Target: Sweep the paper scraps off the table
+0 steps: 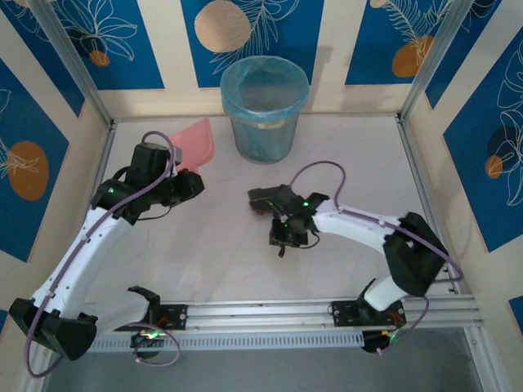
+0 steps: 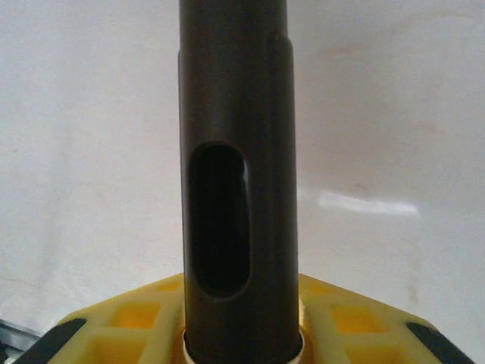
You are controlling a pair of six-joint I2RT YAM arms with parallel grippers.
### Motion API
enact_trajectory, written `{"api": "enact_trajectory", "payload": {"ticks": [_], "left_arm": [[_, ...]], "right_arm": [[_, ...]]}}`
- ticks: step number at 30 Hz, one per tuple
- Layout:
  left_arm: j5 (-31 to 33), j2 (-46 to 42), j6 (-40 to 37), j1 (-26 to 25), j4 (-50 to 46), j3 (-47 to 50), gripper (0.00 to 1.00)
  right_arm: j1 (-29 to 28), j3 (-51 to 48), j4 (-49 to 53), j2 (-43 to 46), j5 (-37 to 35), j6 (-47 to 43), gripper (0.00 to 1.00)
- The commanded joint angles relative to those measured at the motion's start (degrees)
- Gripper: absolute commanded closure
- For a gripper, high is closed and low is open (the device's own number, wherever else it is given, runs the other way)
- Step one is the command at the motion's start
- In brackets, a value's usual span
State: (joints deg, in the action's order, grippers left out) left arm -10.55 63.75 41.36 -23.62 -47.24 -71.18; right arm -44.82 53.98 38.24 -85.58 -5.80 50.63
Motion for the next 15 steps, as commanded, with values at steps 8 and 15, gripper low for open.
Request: {"api": "enact_trajectory", "payload": {"ticks": [8, 15], "left_arm": [[-5.84, 5.08, -8.07, -7.08, 9.52, 0.15, 1.00], [-5.09, 11.65, -14.79, -12.70, 5.61, -5.24, 1.00]], "right_arm": [[14.03, -12.50, -0.40, 16.38, 6.13, 9.53, 1.00], [20.51, -13.68, -5.32, 20.08, 14.77, 12.10, 1.00]]}}
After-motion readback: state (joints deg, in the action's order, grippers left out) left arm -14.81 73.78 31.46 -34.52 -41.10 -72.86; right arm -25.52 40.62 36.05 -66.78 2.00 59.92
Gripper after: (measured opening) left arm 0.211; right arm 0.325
